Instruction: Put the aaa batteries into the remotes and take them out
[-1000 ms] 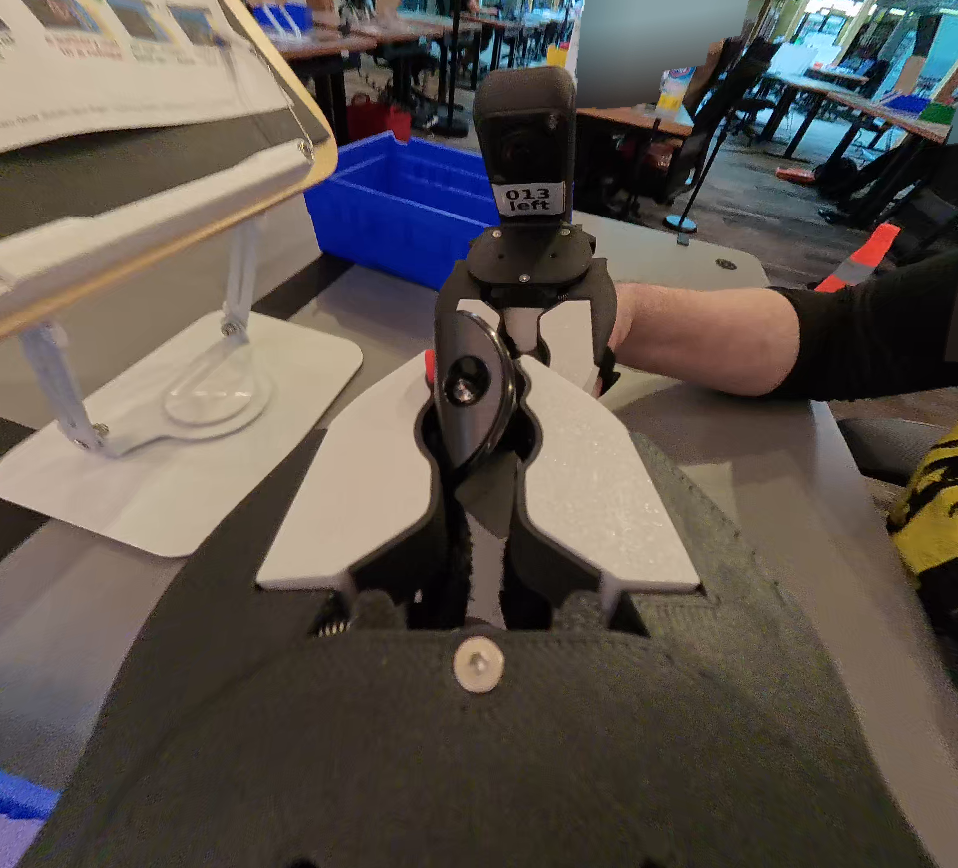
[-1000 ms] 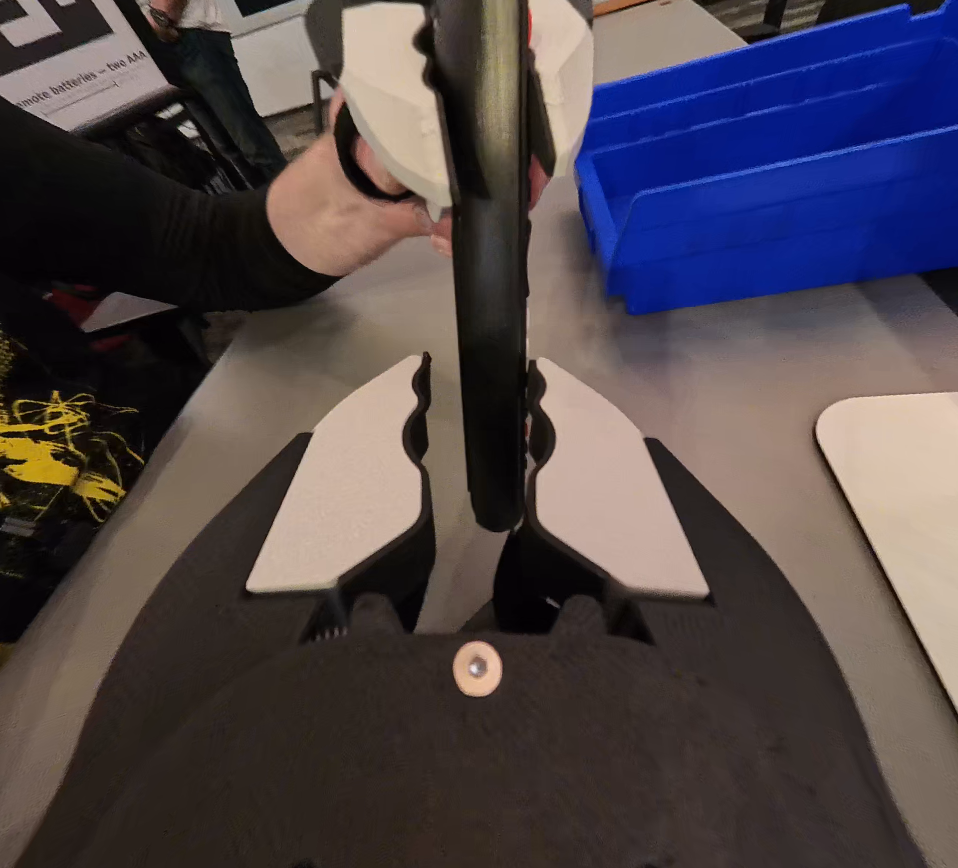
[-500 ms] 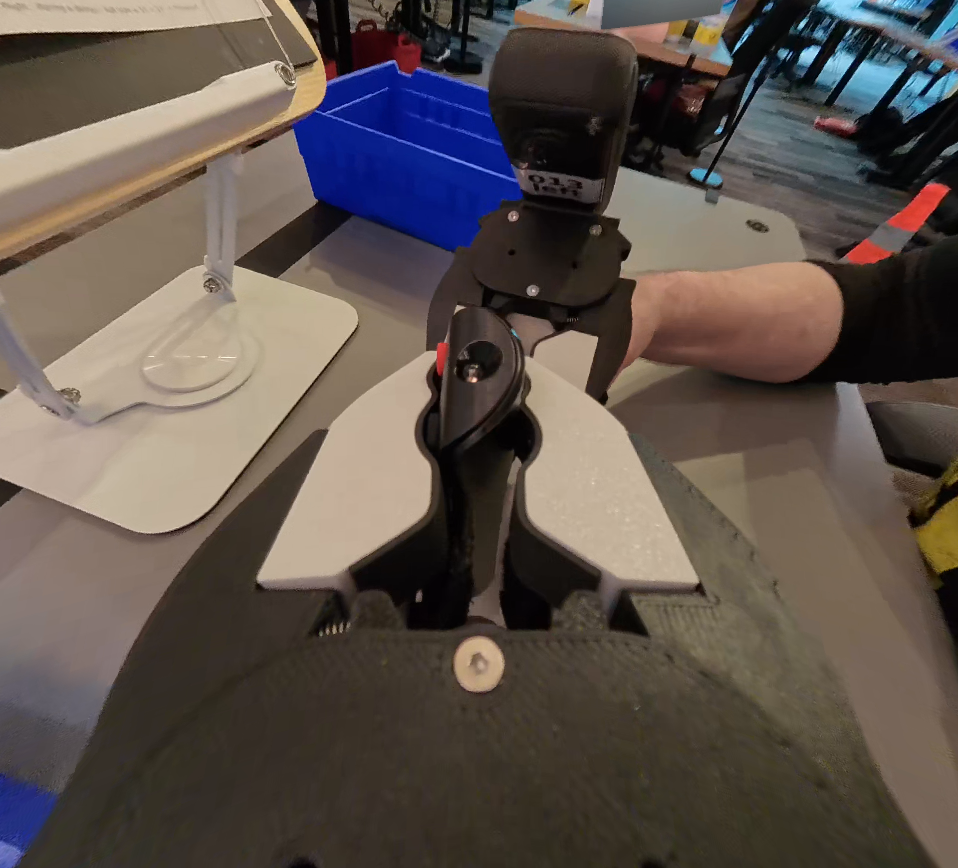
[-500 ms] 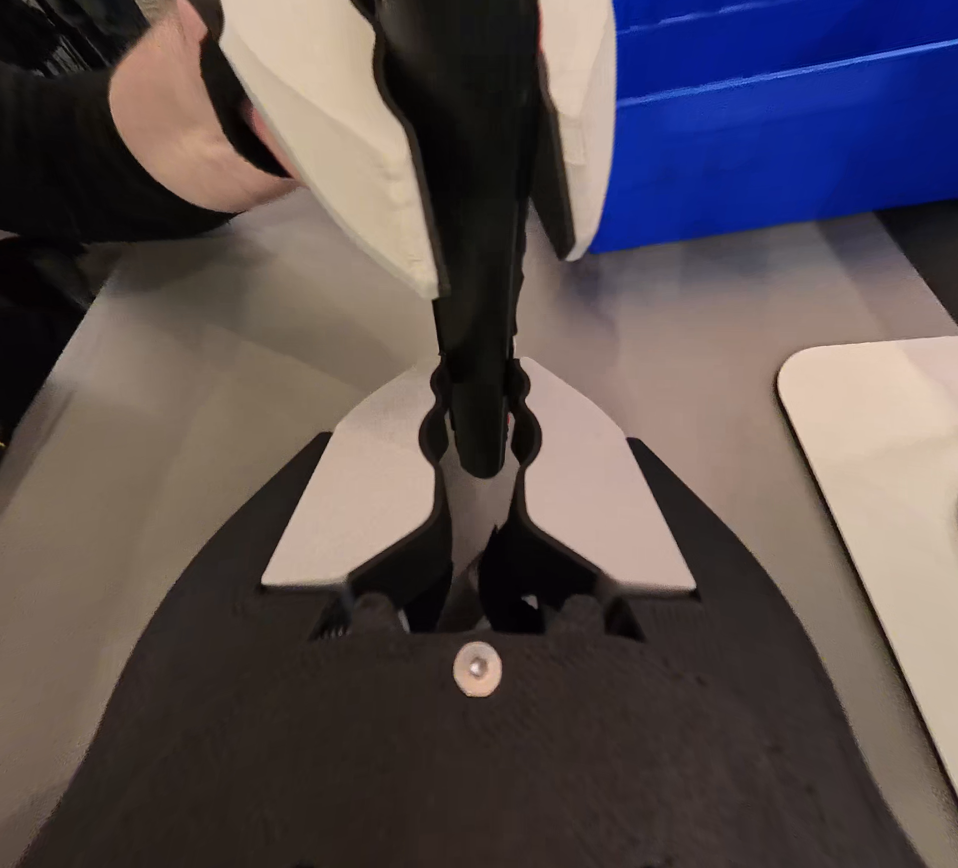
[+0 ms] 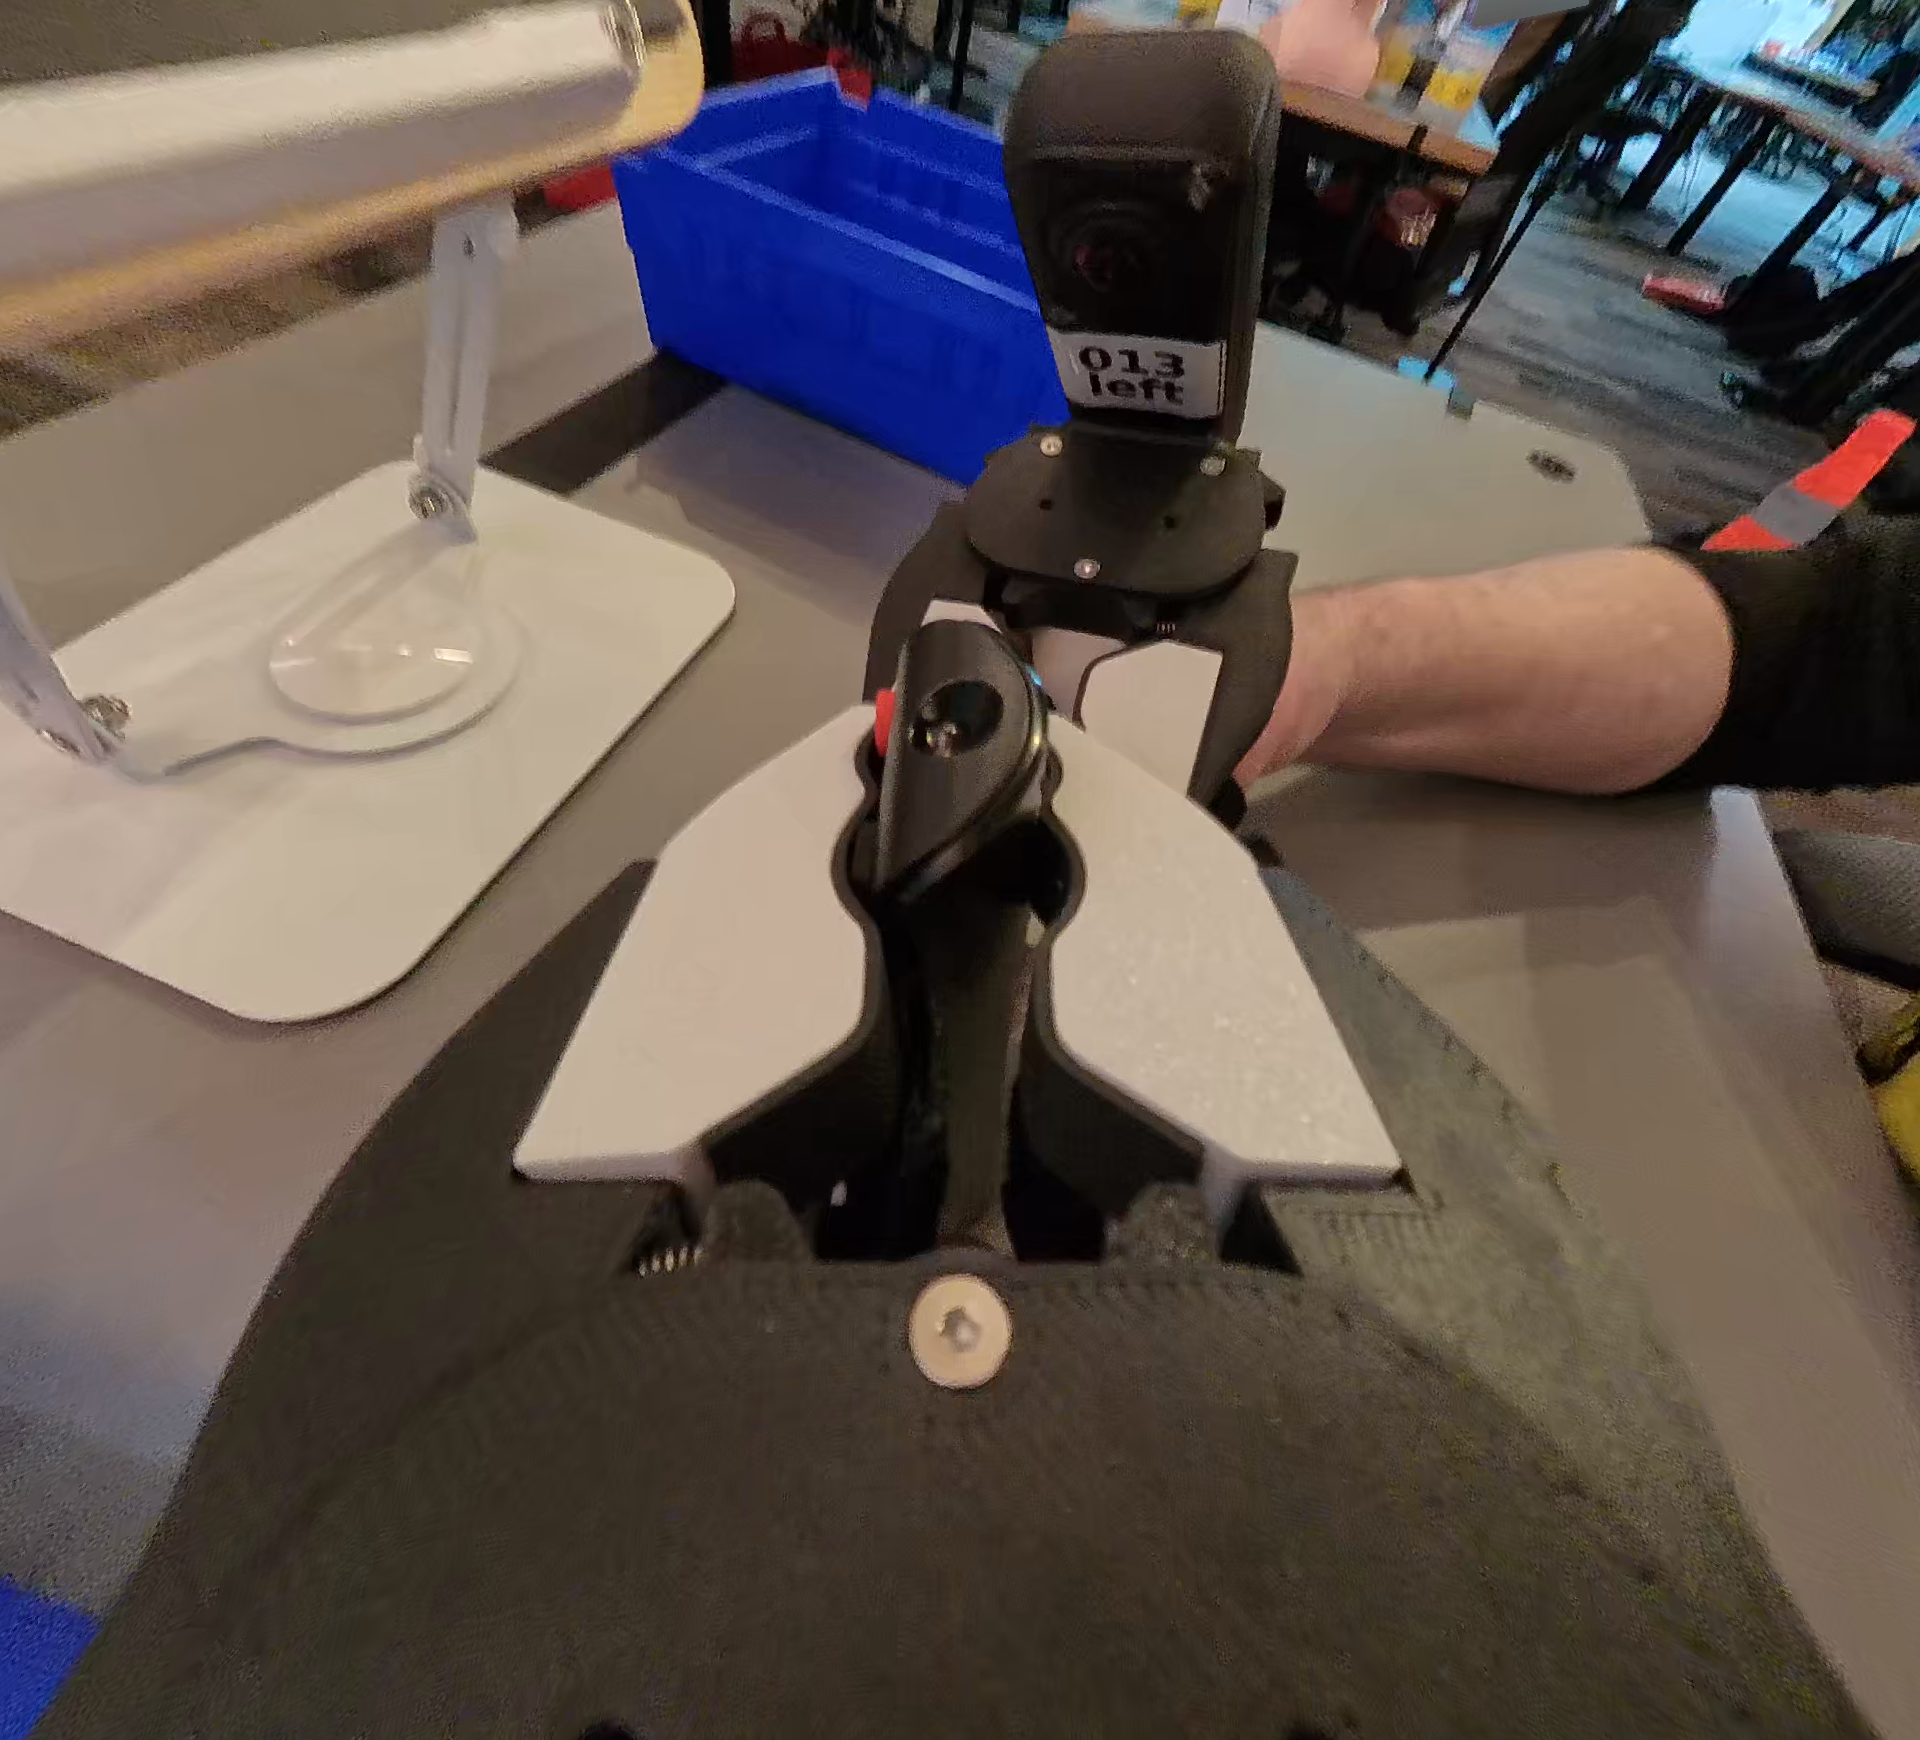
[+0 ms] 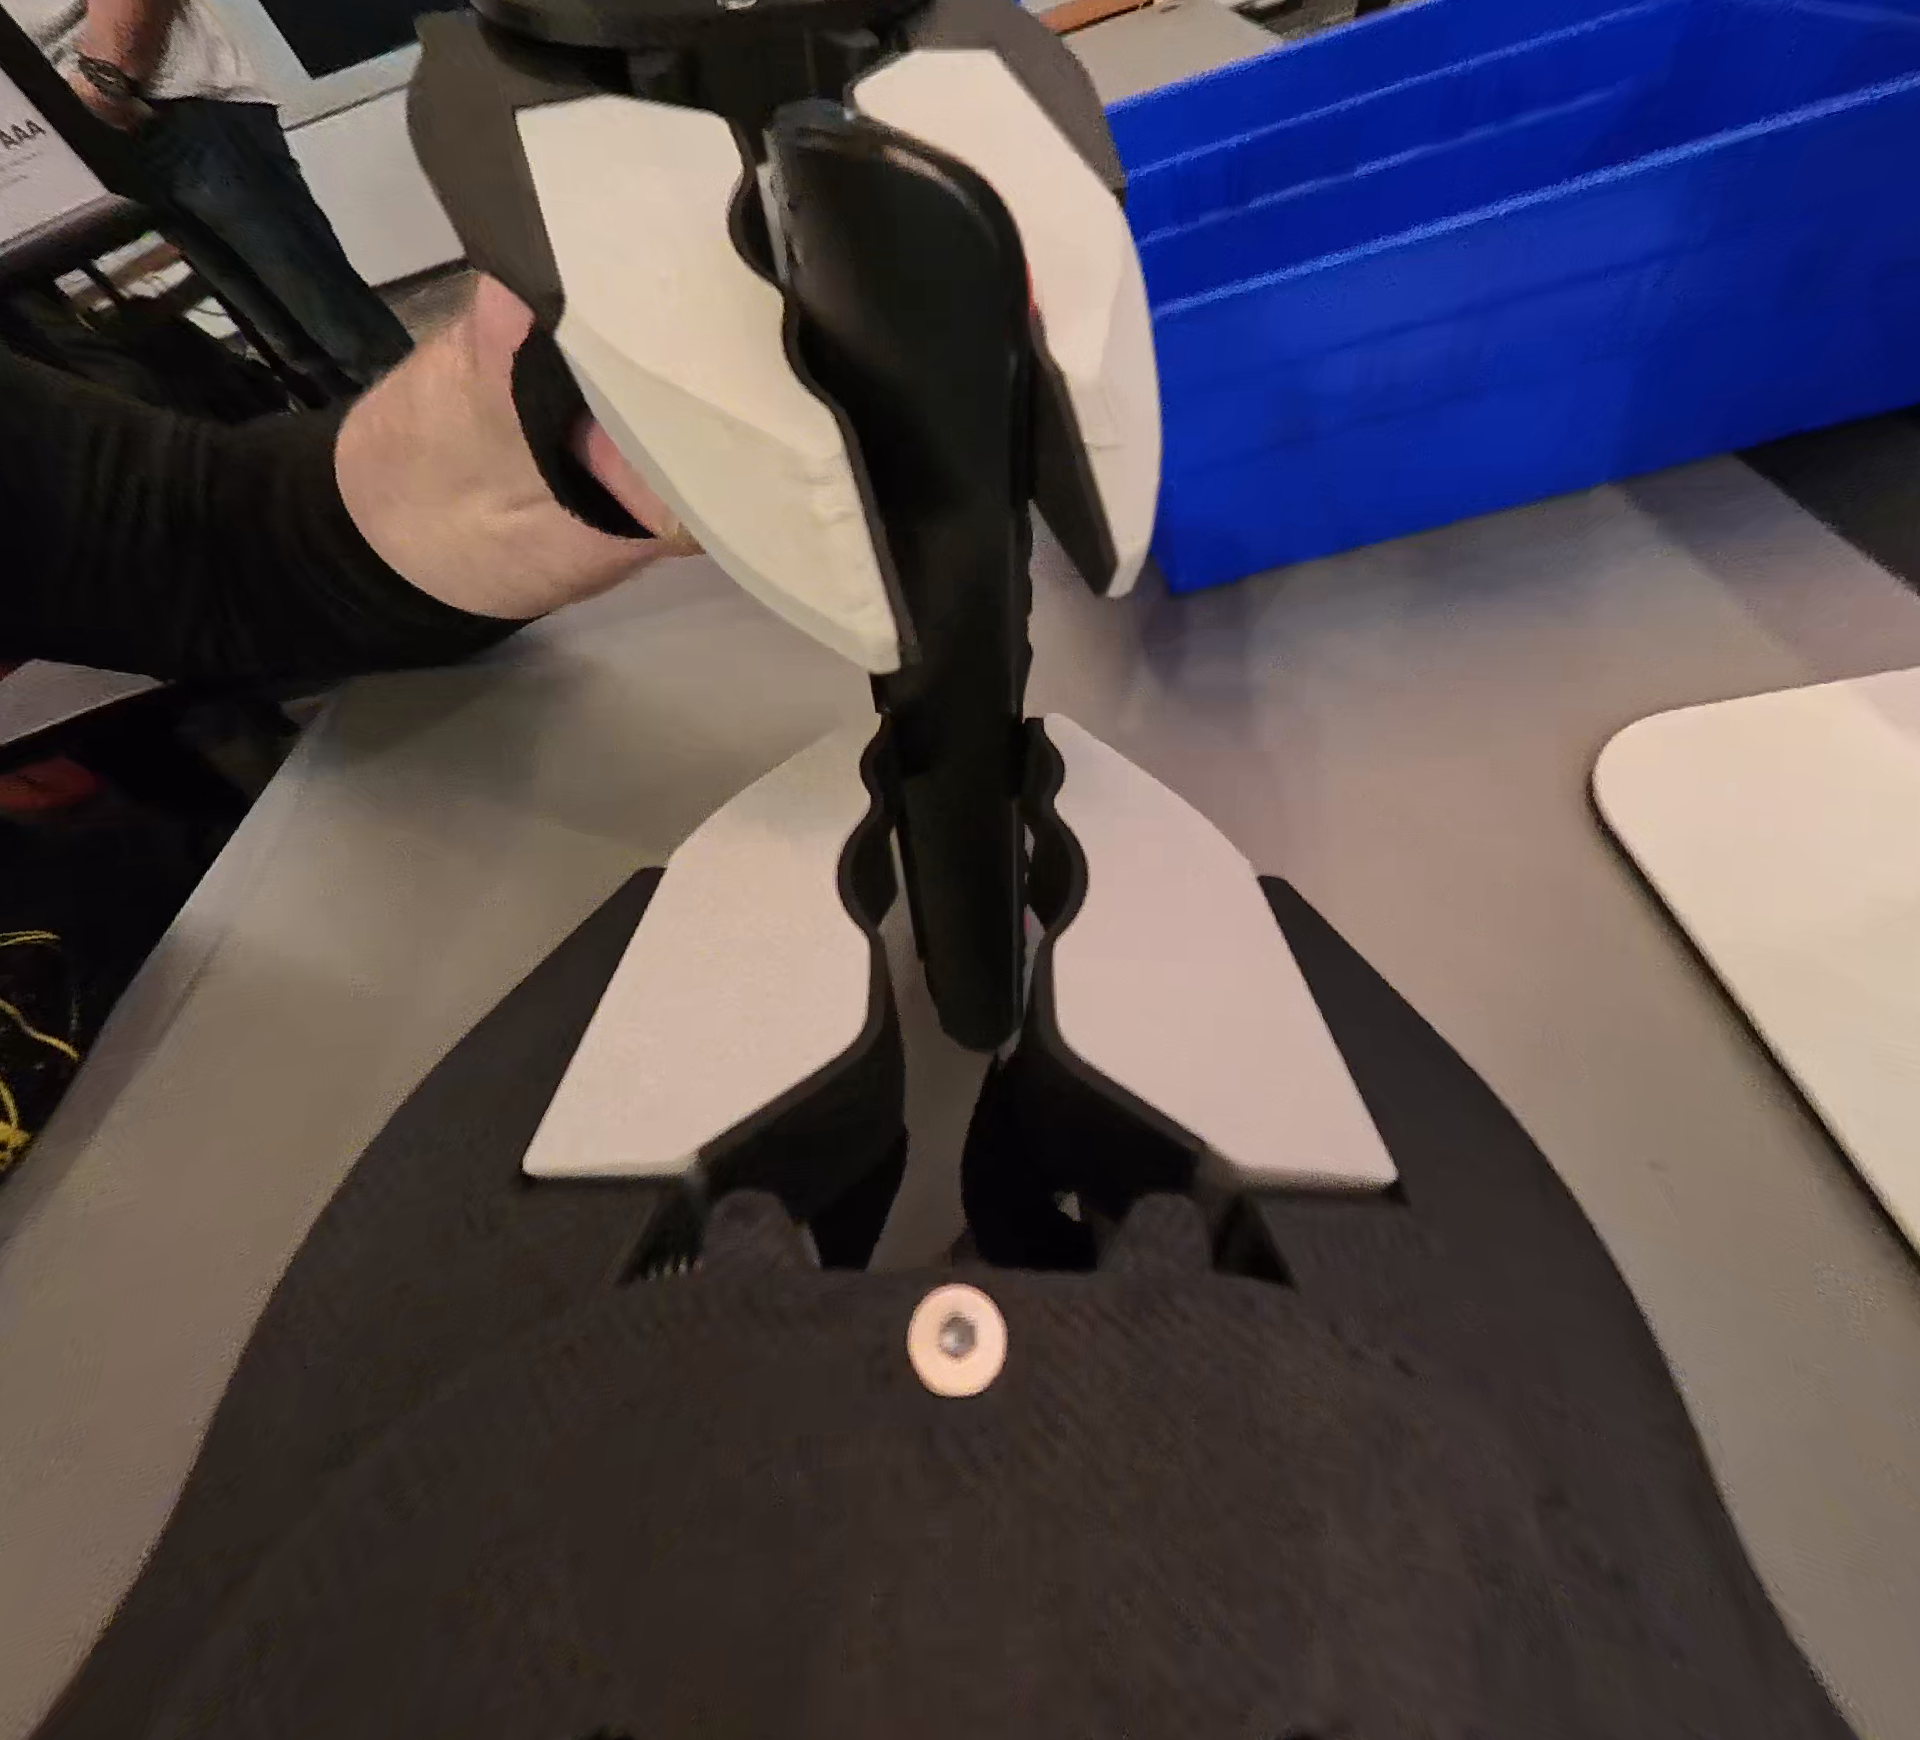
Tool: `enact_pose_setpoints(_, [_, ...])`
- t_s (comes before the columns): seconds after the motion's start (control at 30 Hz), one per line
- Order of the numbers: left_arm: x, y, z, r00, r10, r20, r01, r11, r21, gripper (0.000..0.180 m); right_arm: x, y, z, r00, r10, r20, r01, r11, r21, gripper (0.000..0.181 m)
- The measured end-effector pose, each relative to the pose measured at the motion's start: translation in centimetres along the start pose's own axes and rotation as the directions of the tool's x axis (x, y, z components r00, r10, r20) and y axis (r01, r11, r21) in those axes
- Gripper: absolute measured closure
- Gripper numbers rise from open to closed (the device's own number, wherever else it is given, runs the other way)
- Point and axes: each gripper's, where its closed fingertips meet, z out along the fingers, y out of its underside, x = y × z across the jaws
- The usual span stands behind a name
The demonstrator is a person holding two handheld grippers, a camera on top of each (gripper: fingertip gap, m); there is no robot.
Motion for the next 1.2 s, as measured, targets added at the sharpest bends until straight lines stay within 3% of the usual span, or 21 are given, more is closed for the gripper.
enact_pose_setpoints(0.37, [-0.1,-0.2,0.0,0.999,0.027,0.026,-0.028,0.999,0.043,0.156,0.4,2.1,0.9,0.983,-0.146,-0.115,0.114,0.963,-0.245,0.156])
enact_pose_setpoints(0.47, [-0.1,-0.3,-0.1,0.998,0.047,0.048,-0.050,0.997,0.052,0.156,0.7,2.2,1.0,0.968,-0.208,-0.143,0.163,0.948,-0.272,0.156])
enact_pose_setpoints(0.63, [-1.4,-0.2,-1.5,0.995,-0.041,0.090,0.026,0.987,0.159,0.156,1.3,1.9,1.7,0.948,-0.226,-0.223,0.164,0.951,-0.264,0.154])
enact_pose_setpoints(0.73, [-2.8,0.0,-2.6,0.986,-0.119,0.116,0.092,0.972,0.216,0.156,1.9,1.6,2.1,0.898,-0.326,-0.296,0.247,0.929,-0.276,0.153])
enact_pose_setpoints(0.87, [-2.8,-0.1,-2.6,0.984,-0.090,0.154,0.054,0.972,0.227,0.156,1.8,1.4,1.7,0.887,-0.354,-0.298,0.265,0.916,-0.301,0.151])
enact_pose_setpoints(0.93, [-3.3,-0.2,-3.1,0.980,-0.105,0.170,0.060,0.967,0.250,0.156,1.1,0.2,1.4,0.925,-0.269,-0.270,0.222,0.956,-0.190,0.140])
enact_pose_setpoints(1.03, [-3.9,-0.8,-4.0,0.974,-0.116,0.196,0.058,0.958,0.280,0.156,1.3,-1.6,0.8,0.963,-0.099,-0.252,0.097,0.995,-0.023,0.137])
enact_pose_setpoints(1.13, [-3.2,-1.4,-4.2,0.973,-0.058,0.226,-0.006,0.962,0.273,0.156,0.9,-2.8,1.3,0.970,-0.041,-0.239,0.049,0.998,0.029,0.128])
enact_pose_setpoints(1.2, [-2.6,-1.6,-3.9,0.967,0.009,0.253,-0.071,0.969,0.237,0.155,0.8,-4.0,1.4,0.978,0.062,-0.202,-0.035,0.990,0.134,0.129])
